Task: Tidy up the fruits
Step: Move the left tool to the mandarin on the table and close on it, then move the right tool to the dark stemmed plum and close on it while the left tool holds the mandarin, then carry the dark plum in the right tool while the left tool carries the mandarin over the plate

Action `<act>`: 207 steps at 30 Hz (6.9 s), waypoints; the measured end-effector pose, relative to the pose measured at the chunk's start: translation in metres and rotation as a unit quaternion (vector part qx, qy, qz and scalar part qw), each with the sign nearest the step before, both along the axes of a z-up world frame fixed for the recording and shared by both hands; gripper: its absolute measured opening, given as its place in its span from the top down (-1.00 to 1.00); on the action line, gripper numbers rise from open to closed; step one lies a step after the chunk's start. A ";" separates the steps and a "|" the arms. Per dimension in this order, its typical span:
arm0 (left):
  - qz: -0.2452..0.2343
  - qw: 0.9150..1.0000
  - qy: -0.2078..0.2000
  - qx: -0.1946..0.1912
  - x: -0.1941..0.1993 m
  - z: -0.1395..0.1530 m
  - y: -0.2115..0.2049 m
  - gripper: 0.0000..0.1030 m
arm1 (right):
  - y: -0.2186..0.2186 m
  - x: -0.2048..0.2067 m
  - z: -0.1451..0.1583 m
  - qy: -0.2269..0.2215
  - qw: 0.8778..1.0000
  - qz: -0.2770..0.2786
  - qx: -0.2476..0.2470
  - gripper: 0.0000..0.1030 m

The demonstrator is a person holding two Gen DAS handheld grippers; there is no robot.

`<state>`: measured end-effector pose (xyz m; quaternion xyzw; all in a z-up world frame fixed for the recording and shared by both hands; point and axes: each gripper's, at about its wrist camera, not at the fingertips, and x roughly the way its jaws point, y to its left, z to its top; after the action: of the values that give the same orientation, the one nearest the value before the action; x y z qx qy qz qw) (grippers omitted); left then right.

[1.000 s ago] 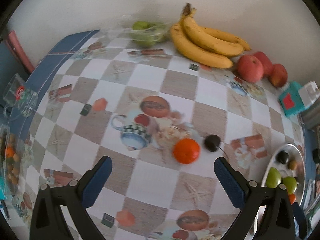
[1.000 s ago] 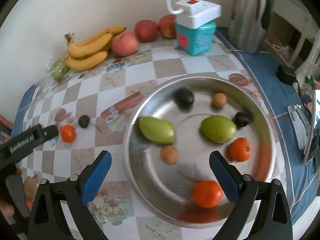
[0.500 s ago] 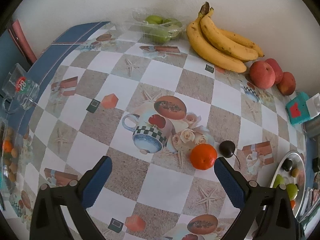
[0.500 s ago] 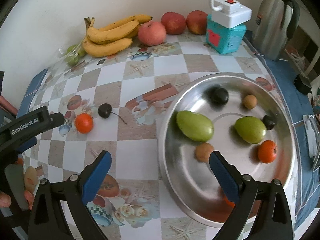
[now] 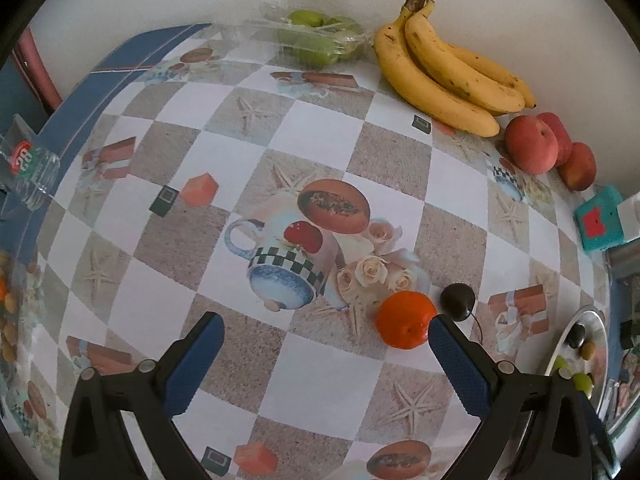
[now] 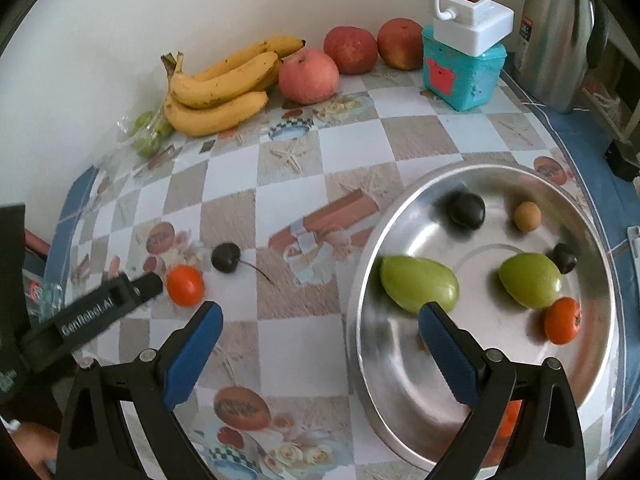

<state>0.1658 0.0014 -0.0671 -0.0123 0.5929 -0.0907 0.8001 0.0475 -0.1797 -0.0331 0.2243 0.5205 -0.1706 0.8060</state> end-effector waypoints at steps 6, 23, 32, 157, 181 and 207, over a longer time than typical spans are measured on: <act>-0.011 1.000 0.009 -0.014 0.004 -0.006 -0.007 -0.86 | -0.005 0.015 0.008 -0.016 1.000 -0.008 0.006 -0.91; -0.064 0.997 0.021 -0.035 0.003 -0.017 -0.042 -0.17 | -0.011 0.045 0.006 -0.032 0.999 -0.016 0.016 -0.91; -0.070 0.996 0.025 -0.039 0.002 -0.019 -0.047 0.23 | -0.007 0.050 0.005 -0.035 0.999 -0.011 0.015 -0.91; 0.079 0.992 0.031 -0.097 0.032 -0.002 0.061 0.24 | 0.066 0.074 -0.032 -0.012 0.992 0.107 -0.059 0.48; -0.018 0.990 0.018 -0.136 -0.032 0.037 0.013 0.24 | 0.049 -0.012 0.029 -0.047 0.996 0.048 -0.063 0.48; -0.228 0.963 0.047 -0.137 -0.111 0.039 -0.133 0.21 | -0.051 -0.108 0.009 0.011 0.995 -0.080 -0.059 0.47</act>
<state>0.0550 -0.1311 -0.0286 0.0090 0.5988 -0.3506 0.7200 -0.0603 -0.2304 -0.0236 0.2156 0.4983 -0.2675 0.7960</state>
